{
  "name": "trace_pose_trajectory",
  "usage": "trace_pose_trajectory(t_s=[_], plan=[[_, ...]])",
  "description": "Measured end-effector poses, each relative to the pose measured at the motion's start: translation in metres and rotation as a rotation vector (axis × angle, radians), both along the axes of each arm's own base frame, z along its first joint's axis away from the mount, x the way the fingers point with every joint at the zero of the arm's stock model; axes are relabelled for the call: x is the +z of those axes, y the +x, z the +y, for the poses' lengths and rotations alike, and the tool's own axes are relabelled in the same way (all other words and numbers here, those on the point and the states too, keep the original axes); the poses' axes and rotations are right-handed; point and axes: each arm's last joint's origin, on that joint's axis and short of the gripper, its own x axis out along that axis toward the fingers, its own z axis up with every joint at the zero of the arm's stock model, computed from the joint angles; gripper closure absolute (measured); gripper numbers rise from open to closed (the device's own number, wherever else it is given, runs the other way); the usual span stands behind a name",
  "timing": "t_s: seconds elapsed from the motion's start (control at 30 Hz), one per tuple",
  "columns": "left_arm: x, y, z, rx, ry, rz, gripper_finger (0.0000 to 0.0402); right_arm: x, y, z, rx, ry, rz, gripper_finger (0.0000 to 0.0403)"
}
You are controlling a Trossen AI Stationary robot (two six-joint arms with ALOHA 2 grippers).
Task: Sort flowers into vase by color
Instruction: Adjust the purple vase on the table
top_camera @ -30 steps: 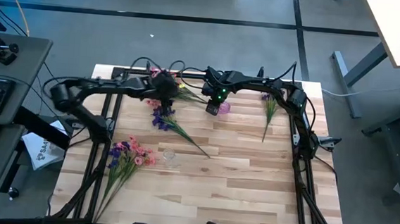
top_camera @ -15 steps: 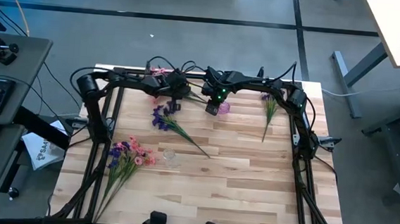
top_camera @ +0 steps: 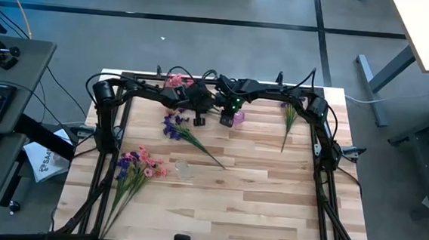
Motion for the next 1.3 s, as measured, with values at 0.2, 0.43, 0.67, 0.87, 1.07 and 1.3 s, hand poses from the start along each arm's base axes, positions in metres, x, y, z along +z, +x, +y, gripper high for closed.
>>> trace_pose_trajectory(t_s=[0.2,0.43,0.67,0.87,1.07,1.3], plan=[[0.002,0.004,-0.01,0.0,-0.031,-0.01,0.0401,0.006,-0.001,-0.001,-0.013,-0.002,-0.02,0.0322],[0.027,-0.008,-0.015,-0.014,-0.086,-0.003,0.0401,0.02,-0.006,-0.007,-0.015,0.028,-0.066,0.0327],[0.067,-0.027,-0.015,-0.03,-0.085,-0.043,0.0401,0.021,-0.006,-0.007,-0.005,0.035,-0.075,0.0331],[0.108,-0.052,-0.019,-0.018,-0.069,-0.093,0.0401,0.023,-0.004,-0.005,0.002,0.093,-0.122,0.0331],[0.138,-0.084,-0.023,0.003,-0.161,-0.26,0.0401,0.027,-0.005,-0.005,0.003,0.116,-0.168,0.0331],[0.138,-0.118,-0.034,0.1,-0.227,-0.467,0.0401,0.025,-0.04,0.014,-0.084,0.144,-0.285,0.0331]])
